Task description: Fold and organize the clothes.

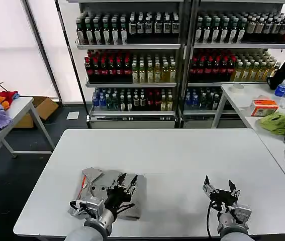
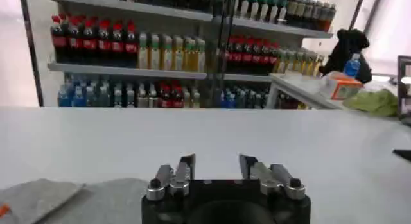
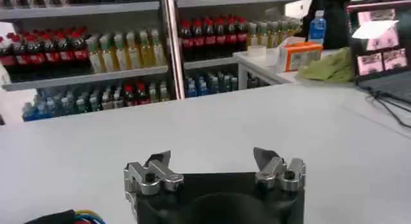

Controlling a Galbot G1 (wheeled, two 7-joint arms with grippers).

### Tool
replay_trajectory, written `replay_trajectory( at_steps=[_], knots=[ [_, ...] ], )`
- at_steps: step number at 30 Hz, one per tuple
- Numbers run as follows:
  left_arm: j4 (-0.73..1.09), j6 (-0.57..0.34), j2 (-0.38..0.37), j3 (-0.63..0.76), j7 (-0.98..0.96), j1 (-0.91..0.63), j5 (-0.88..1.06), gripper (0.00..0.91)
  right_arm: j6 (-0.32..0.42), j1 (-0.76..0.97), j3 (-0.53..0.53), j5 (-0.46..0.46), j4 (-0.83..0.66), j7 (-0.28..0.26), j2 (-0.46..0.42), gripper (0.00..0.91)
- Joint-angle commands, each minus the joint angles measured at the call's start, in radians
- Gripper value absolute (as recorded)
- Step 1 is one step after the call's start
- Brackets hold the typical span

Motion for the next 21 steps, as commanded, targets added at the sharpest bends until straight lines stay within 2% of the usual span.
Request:
replay_trajectory(
  at_steps=[1, 4, 7, 8, 11, 21],
  knots=[
    [0.01, 0.013, -0.002, -0.038, -0.04, -0.072, -0.126, 0.907, -0.017, 0.039, -0.086, 0.133, 0.012, -0.034, -0.001, 0.907],
    [0.029, 0.012, 0.036, -0.1, -0.054, -0.086, -0.081, 0.907, -0.024, 0.08, -0.145, 0.218, 0.016, -0.043, -0.027, 0.907],
    [0.037, 0.012, 0.082, -0.175, -0.059, -0.085, -0.026, 0.907, -0.062, 0.165, -0.221, 0.348, -0.002, -0.047, -0.065, 0.907],
    [0.036, 0.017, 0.097, -0.208, -0.065, -0.081, -0.017, 0.907, -0.079, 0.198, -0.247, 0.406, -0.015, -0.04, -0.073, 0.907],
    [0.035, 0.014, 0.13, -0.27, -0.066, -0.07, 0.003, 0.907, -0.112, 0.25, -0.302, 0.505, -0.034, -0.004, -0.085, 0.907],
    [0.017, 0.016, 0.138, -0.359, -0.072, -0.007, -0.012, 0.907, -0.129, 0.429, -0.53, 0.601, -0.183, 0.023, -0.135, 0.907]
  ],
)
